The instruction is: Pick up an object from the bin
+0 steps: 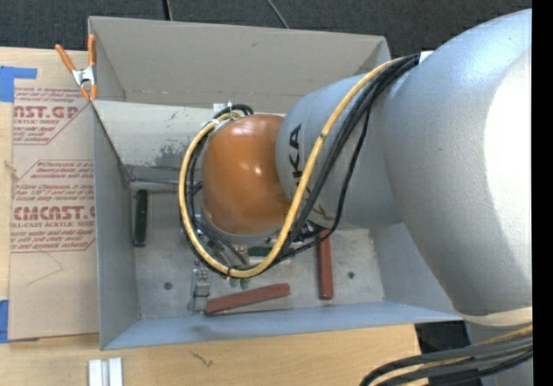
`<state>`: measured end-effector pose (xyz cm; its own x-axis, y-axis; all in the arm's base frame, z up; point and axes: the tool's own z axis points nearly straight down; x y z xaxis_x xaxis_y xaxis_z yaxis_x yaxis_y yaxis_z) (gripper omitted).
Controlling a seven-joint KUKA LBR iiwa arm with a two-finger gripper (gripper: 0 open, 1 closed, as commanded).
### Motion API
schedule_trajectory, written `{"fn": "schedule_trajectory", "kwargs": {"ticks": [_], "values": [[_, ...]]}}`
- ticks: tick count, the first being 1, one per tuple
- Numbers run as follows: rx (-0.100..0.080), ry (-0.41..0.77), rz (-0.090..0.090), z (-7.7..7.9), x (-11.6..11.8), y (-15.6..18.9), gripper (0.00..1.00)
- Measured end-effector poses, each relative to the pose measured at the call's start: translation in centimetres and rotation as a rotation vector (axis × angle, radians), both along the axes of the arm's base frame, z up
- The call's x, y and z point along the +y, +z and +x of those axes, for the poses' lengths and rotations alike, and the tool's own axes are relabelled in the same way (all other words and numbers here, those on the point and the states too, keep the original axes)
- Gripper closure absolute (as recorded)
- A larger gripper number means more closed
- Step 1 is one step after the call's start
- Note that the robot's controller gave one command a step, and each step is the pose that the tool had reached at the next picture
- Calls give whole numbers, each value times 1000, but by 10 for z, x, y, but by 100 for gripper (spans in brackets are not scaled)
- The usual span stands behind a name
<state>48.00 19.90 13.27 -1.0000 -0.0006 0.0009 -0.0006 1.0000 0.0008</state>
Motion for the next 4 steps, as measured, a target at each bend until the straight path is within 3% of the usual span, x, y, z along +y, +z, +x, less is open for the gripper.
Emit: {"fn": "schedule_trajectory", "kwargs": {"ticks": [1, 2, 3, 4], "values": [[-1, 9, 0, 11, -51, -7, 0], [0, 54, -3, 11, -88, -13, 0], [0, 156, -1, 3, -80, -23, 0], [-6, 153, 2, 8, -118, -55, 0]]}}
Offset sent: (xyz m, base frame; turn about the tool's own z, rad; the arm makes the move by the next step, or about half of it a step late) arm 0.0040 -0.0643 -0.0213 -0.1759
